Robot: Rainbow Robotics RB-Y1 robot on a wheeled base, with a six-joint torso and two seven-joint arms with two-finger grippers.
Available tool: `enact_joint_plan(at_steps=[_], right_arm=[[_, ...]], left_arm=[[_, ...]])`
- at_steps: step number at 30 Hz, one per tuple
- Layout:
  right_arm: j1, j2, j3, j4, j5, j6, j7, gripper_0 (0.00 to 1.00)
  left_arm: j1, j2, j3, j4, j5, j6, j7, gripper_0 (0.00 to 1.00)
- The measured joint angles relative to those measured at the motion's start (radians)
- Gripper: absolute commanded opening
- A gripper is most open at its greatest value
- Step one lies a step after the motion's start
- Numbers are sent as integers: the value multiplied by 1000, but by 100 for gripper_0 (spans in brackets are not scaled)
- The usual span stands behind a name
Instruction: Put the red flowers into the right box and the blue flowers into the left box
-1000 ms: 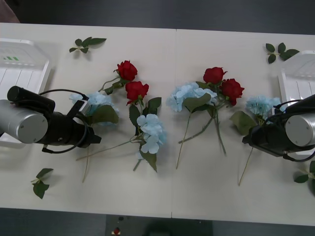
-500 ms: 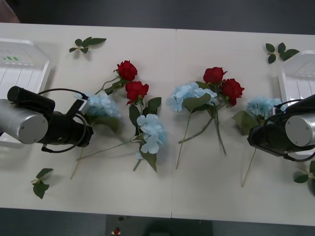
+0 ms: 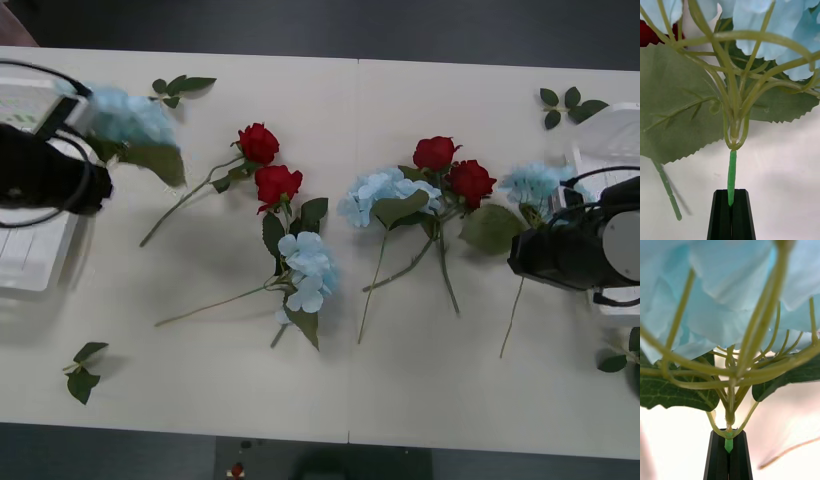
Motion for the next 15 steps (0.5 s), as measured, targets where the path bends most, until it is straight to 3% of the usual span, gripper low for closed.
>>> enact_joint_plan(at_steps=[6, 15], right_arm=[[0, 0, -170, -29, -133, 57, 314, 0], [0, 0, -370, -42, -488, 119, 736, 0]], left_arm=[[0, 43, 202, 134, -30, 75, 0, 0], [-2, 42, 217, 391, -258, 7, 0, 0]])
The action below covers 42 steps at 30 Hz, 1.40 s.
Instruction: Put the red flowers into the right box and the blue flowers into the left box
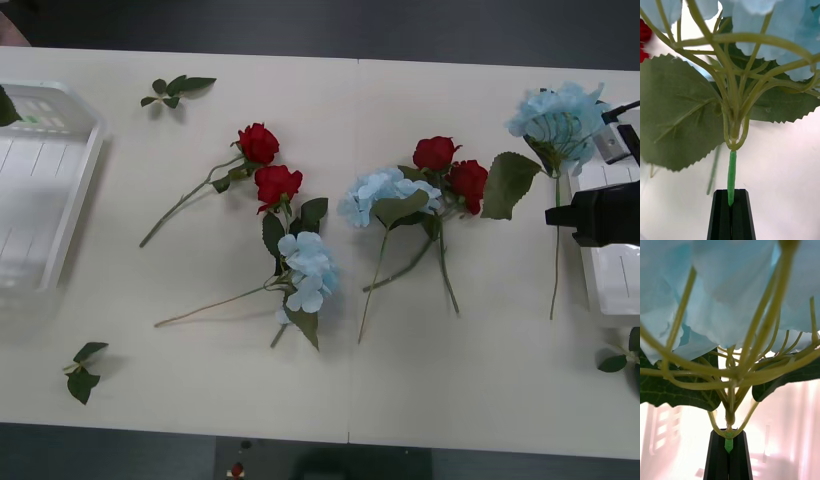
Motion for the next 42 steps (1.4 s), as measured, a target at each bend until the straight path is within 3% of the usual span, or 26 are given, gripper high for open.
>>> enact_joint_plan(at_steps=[11, 13, 19, 24, 26, 34, 38, 42], right_arm=[[-3, 0, -37, -1, -429, 8, 162, 0], [-9, 0, -37, 0, -502, 8, 162, 0], [-69, 0, -29, 42, -697, 8, 162, 0], [-145, 11, 8, 83, -775, 8, 157, 0], [-178, 29, 10, 86, -777, 8, 153, 0], [-295, 103, 11, 86, -810, -2, 144, 0], [-325, 117, 47, 85, -828, -58, 142, 0], [-332, 117, 123, 66, -831, -132, 141, 0]], left_arm=[[0, -12, -9, 184, -120, -108, 0, 0], [0, -18, -43, 196, -120, -147, 0, 4], [-2, -19, -197, 217, -120, -257, 0, 46], [-2, -19, -192, 218, -120, -265, 0, 92], [-2, -19, -179, 218, -119, -279, 0, 100], [-2, -19, -106, 171, 58, -298, 0, 100], [3, -19, 9, 38, 180, -163, 0, 100], [69, -19, 195, -150, 286, -64, 0, 100]])
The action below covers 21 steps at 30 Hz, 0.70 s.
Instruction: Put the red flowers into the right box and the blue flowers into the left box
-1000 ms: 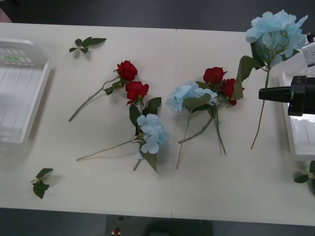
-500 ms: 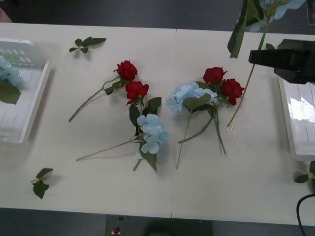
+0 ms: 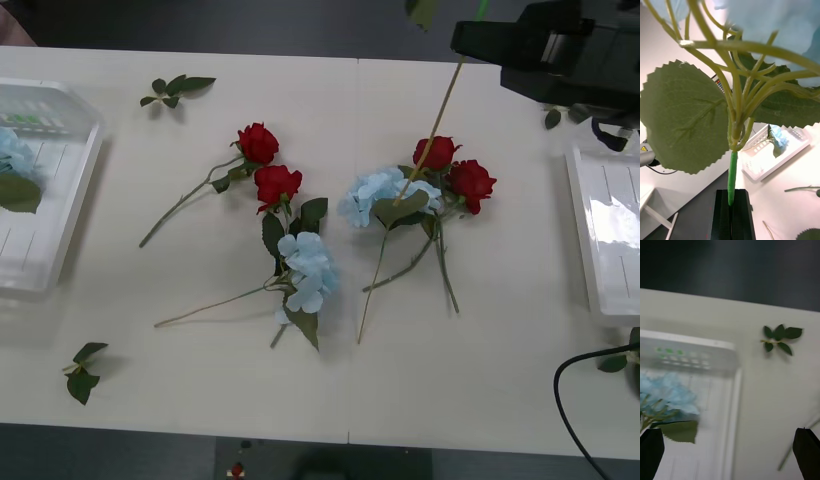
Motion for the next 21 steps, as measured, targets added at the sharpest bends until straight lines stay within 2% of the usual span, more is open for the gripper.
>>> enact_joint_plan(at_steps=[4, 7, 15, 21], right_arm=[[0, 0, 58, -23, 0, -30, -10, 0], [-1, 11, 72, -31, 0, -30, -26, 0], [-38, 72, 71, -31, 16, -35, -31, 0], [-80, 104, 71, -31, 79, -41, -81, 0]], left_arm=[[111, -18, 166, -200, 122, 67, 0, 100], [174, -67, 215, -313, 239, 71, 0, 100], [181, -256, 150, -492, 408, 71, 0, 100], [176, -354, 99, -591, 565, 71, 41, 100]])
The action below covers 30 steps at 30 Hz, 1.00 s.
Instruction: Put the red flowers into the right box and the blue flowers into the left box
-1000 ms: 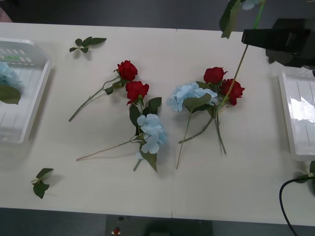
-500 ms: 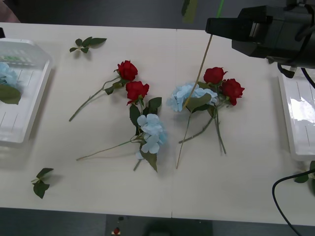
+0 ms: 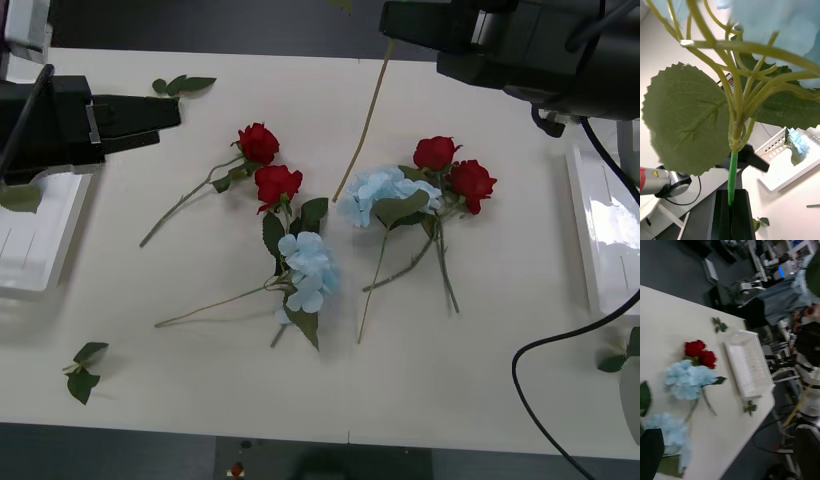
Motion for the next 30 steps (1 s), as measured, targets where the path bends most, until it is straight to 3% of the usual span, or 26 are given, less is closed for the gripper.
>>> enact_joint_plan(at_steps=[6, 16, 29, 30], right_arm=[[-6, 2, 1, 0, 4, 0, -8, 0], [-6, 2, 1, 0, 4, 0, -8, 0], [-6, 2, 1, 0, 4, 0, -8, 0], [-6, 2, 1, 0, 4, 0, -8, 0]], left_arm=[[-66, -76, -31, -56, 52, -1, 15, 100], [-293, -225, -252, -15, -105, -52, 19, 100], [-324, -248, -415, 11, -153, -90, 22, 100], [-324, -248, -421, 11, -159, -90, 23, 88]])
